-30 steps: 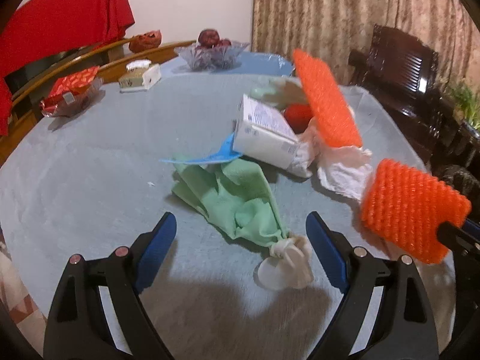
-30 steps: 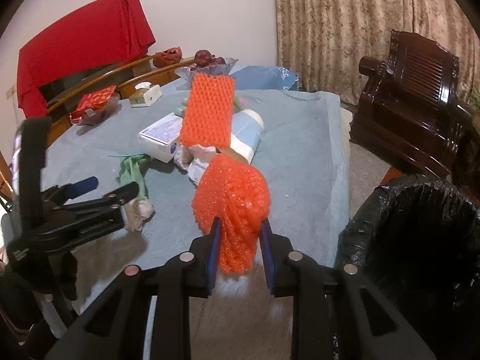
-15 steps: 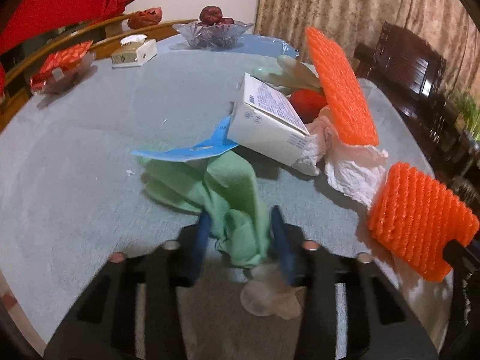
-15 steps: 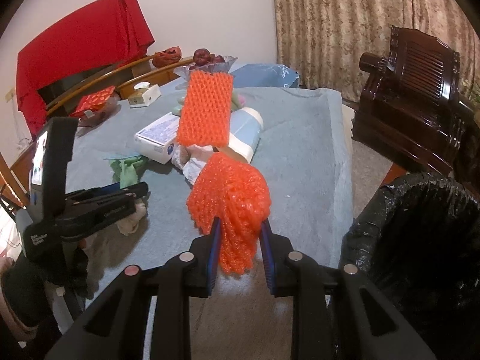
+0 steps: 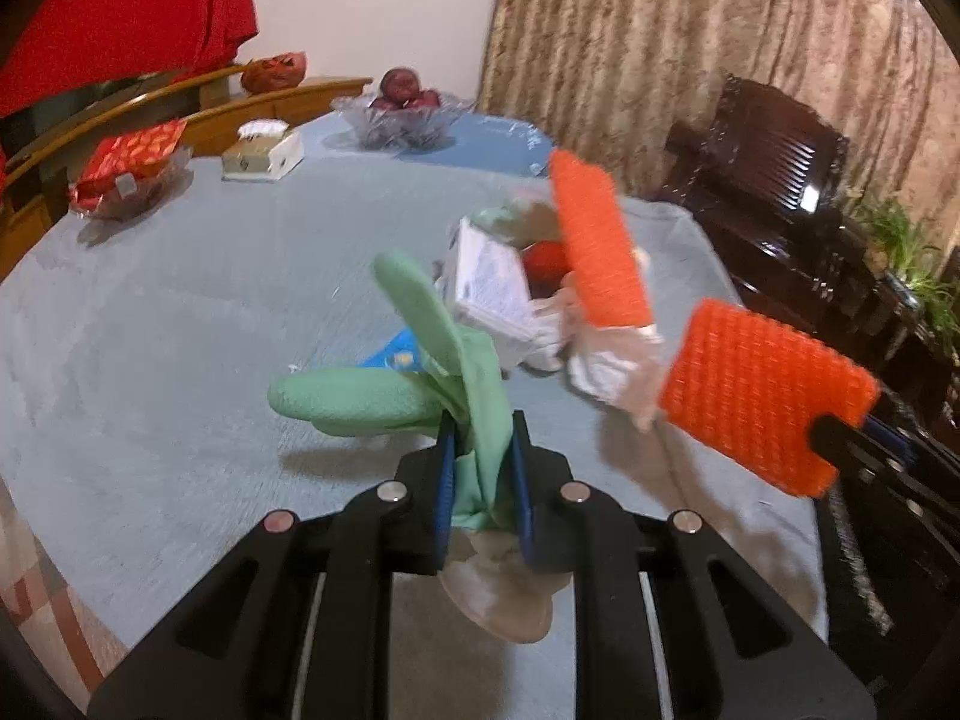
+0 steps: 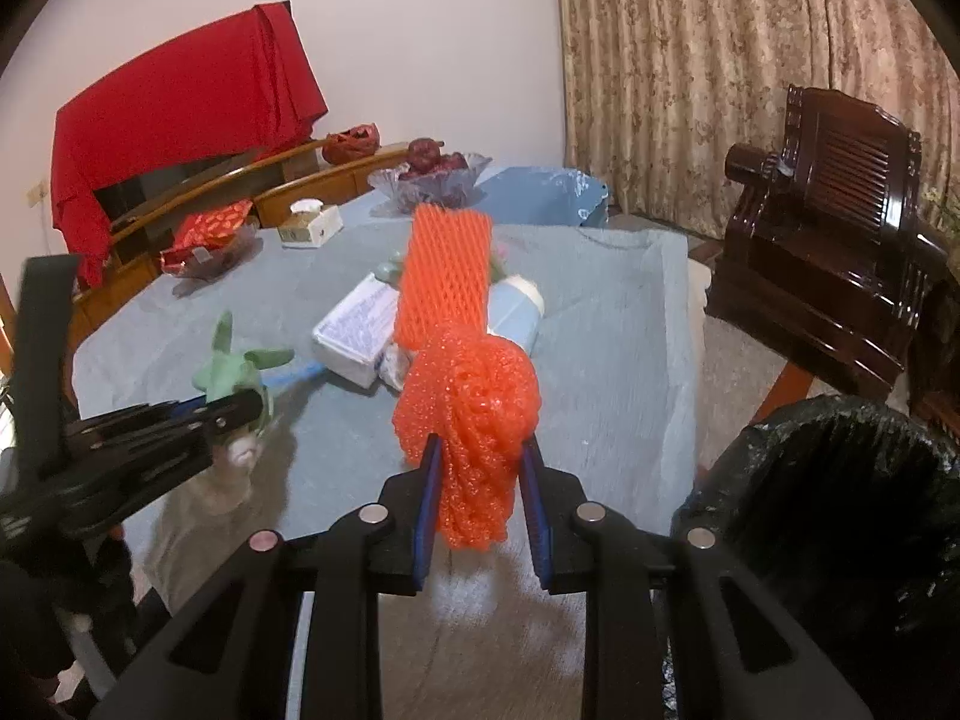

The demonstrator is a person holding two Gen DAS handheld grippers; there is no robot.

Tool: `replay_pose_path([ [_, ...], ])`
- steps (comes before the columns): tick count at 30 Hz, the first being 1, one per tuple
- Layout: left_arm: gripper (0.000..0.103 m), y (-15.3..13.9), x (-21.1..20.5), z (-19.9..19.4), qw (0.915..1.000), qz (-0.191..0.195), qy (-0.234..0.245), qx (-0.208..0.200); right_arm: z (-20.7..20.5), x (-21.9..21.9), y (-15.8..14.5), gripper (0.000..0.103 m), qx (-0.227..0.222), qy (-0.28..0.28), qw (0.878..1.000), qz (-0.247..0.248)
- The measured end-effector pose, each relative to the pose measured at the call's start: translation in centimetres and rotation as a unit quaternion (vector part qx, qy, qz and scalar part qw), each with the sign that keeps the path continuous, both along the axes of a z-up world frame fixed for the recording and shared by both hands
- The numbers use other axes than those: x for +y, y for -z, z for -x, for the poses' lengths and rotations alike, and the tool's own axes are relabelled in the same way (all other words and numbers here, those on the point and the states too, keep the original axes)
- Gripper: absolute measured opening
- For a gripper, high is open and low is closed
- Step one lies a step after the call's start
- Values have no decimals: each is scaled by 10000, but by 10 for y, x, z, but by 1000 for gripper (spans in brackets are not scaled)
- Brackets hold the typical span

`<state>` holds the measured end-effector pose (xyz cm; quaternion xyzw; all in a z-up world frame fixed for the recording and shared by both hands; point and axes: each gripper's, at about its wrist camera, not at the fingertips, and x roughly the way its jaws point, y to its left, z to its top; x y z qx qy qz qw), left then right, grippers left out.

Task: Collect trash
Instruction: 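Move both tools over the bin and release the glove and orange net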

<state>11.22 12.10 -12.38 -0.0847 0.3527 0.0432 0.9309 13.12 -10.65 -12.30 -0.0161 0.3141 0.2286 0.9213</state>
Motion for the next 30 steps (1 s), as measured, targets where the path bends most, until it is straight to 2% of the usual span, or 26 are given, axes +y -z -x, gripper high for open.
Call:
replay_pose_path([
  [9,16,-37,-33,17,9979,109,511,-392,16,-19,-27,25,-210,153,9996,-116],
  [16,16,-60,-67,25,9923,230,1000,-689,31,-53,-50,25,-398,509,9977,-208],
  [21,16,-73,-95,30,9866,288,1343,-877,45,-80,-62,25,-543,809,9951,-184],
  [30,16,-80,-146,27,9739,344,2001,-1016,58,-129,-66,25,-601,1420,9880,-76],
])
